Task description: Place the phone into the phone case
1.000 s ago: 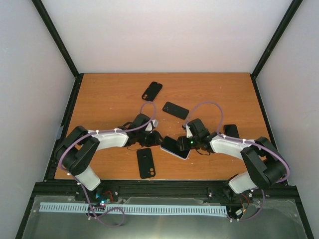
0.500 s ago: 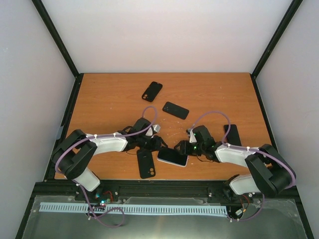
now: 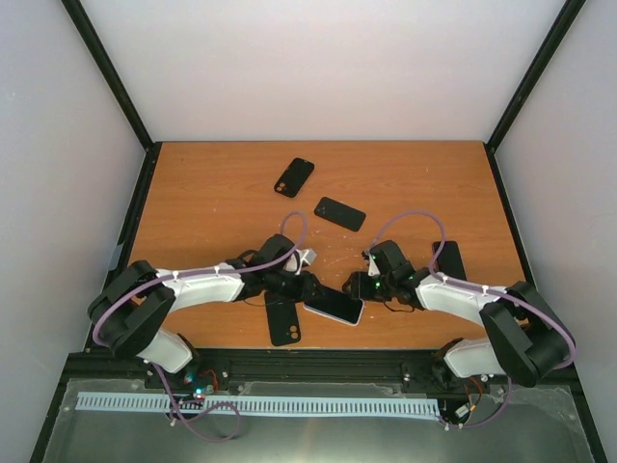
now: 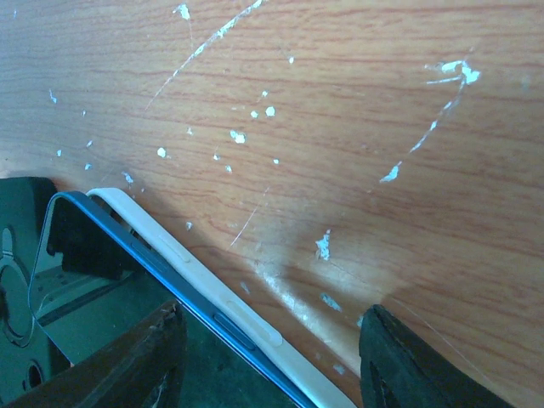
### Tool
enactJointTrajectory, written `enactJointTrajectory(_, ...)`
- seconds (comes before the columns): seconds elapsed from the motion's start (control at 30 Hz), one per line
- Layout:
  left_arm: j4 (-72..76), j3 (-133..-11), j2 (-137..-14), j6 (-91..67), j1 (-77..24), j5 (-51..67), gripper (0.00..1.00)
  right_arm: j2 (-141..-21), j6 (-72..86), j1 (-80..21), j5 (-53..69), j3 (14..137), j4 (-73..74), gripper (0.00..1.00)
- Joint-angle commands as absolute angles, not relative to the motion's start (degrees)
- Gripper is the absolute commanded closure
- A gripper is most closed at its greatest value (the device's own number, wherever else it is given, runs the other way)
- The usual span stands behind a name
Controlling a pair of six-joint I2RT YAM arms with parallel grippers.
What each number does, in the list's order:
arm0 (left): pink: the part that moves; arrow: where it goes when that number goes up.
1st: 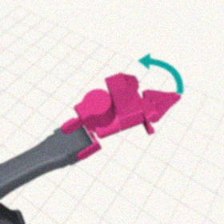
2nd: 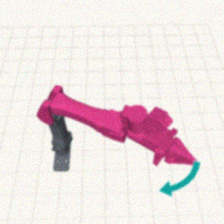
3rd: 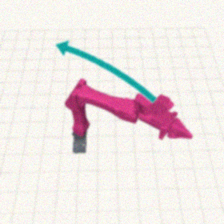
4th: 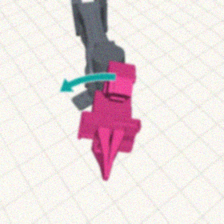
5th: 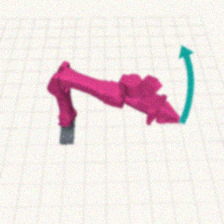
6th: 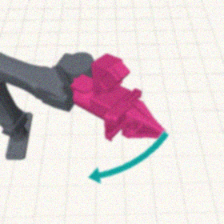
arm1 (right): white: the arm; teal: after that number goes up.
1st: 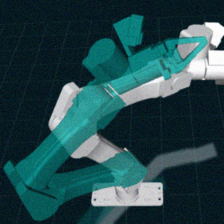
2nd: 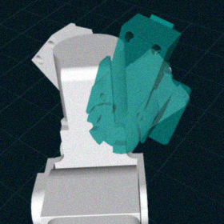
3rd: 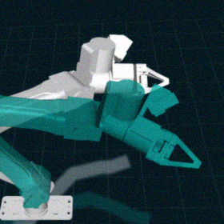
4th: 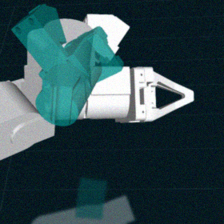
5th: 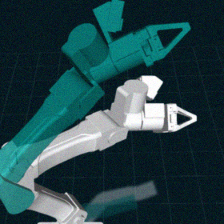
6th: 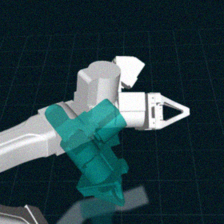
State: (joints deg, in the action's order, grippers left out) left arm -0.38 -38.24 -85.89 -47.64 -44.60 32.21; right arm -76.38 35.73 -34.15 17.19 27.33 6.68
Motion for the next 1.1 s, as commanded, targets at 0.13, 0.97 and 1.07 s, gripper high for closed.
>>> enactJointTrajectory(0.13, -2.1, -39.3, -88.9, -47.7, -50.5, 34.2, 0.67, -81.0, 33.5, -33.8, 15.5, 31.0, 7.6, 0.43)
enactJointTrajectory(0.97, -3.6, -43.5, -101.2, -42.2, -47.2, 24.8, 0.61, -83.0, 35.4, -32.4, 21.9, 29.5, 3.5, 0.37)
enactJointTrajectory(1.07, -4.1, -43.8, -100.2, -41.0, -45.3, 25.2, 0.61, -83.3, 35.3, -32.4, 22.1, 28.8, 3.3, 0.37)
